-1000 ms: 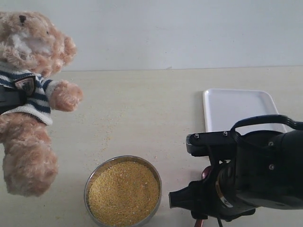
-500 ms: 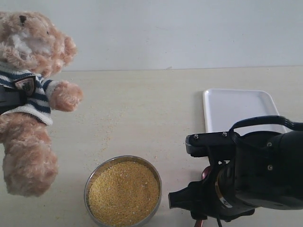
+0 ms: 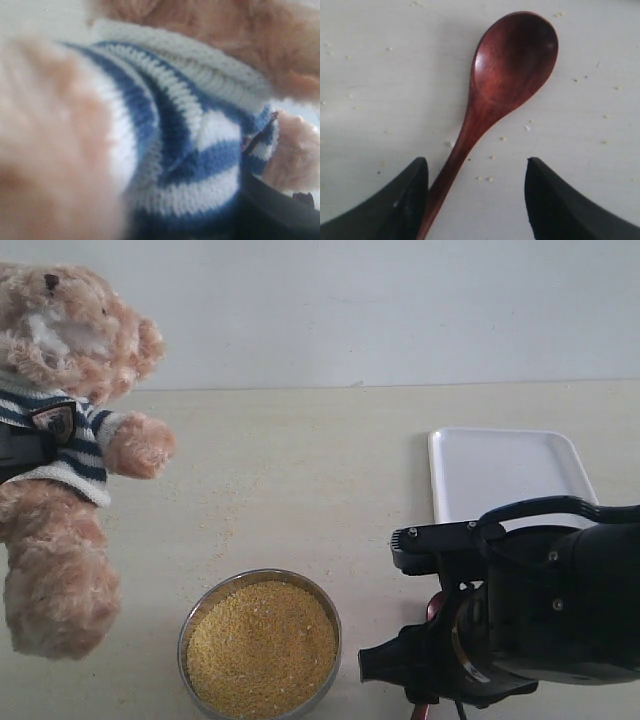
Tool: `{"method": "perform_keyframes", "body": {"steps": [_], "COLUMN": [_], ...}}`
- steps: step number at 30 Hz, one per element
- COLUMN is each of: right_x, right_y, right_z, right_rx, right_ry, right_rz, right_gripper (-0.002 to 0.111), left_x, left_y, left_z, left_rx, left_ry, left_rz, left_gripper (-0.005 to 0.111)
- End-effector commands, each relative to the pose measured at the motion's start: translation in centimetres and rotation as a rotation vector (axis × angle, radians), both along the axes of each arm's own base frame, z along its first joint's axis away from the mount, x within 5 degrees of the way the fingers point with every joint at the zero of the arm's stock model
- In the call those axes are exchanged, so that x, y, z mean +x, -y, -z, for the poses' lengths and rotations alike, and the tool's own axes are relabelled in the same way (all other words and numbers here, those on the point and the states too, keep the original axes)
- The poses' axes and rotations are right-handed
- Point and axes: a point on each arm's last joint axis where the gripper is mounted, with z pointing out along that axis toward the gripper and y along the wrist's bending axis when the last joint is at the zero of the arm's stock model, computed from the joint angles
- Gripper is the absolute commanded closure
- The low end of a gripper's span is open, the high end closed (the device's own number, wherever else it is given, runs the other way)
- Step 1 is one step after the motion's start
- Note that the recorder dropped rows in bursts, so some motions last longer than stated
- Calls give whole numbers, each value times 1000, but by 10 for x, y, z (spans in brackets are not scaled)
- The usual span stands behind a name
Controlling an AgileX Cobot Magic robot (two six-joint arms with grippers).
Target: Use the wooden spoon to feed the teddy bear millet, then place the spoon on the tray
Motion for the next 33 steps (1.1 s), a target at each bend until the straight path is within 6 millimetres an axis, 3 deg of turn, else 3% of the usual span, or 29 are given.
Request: {"method": "perform_keyframes", "body": {"steps": [1,17,27,33], "right_x": [1,-1,0,1], "right_y": [-2,12,-13,-15], "right_z": [-1,0,-2,7], "right_rx": [5,-140,131,145], "right_ry": [10,-11,7,-15], "right_rz": [-16,20,-24,2], "right_gripper": [52,52,52,52], "left_x": [-1,-1,-1,-1], "left_y": [1,1,1,1], "left_z": [-2,-2,-2,-2], "left_rx": [-10,-10,-10,-10], "left_ry": [13,13,13,13], "left_rz": [-2,-2,-2,-2], "left_gripper": [102,102,102,102]}}
